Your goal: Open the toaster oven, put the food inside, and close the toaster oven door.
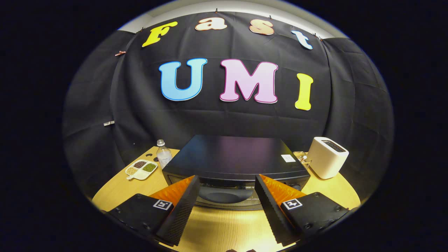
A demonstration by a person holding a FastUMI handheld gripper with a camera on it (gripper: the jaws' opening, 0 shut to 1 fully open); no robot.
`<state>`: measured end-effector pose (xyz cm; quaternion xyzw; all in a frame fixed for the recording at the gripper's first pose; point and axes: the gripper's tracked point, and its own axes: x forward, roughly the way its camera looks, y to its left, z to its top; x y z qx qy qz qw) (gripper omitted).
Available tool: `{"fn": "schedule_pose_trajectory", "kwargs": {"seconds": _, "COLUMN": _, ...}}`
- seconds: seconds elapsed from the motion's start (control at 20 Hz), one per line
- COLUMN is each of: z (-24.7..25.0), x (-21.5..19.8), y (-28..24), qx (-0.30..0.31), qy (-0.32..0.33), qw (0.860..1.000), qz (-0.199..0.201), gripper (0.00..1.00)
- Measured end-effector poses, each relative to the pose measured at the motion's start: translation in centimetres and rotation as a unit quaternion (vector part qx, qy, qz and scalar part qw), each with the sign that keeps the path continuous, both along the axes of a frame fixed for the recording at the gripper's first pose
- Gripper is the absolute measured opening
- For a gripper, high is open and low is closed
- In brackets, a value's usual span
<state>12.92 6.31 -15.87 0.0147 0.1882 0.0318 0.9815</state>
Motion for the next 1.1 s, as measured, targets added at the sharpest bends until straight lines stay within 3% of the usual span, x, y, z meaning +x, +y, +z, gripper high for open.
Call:
{"fn": "schedule_pose_trajectory", "kwargs": {"seconds": 0.25, "z": -3.1, "x": 1.7, "y": 0.9, "qx": -0.001, "qy": 0.034, "qw": 0.999, "qz": 0.017, "gripper": 0.98}}
{"fn": "schedule_pose_trajectory", "kwargs": {"seconds": 0.55, "z": -3.3, "x": 2.3, "y": 1.2, "qx": 0.019, "qy": 0.030, "qw": 0.999, "qz": 0.002, "gripper": 0.97}}
{"fn": "schedule_pose_trajectory", "kwargs": {"seconds": 1.1, "z": -3.8, "x": -0.6, "y": 1.2, "qx": 0.028, "qy": 0.040, "qw": 0.999, "qz": 0.005, "gripper": 0.97}}
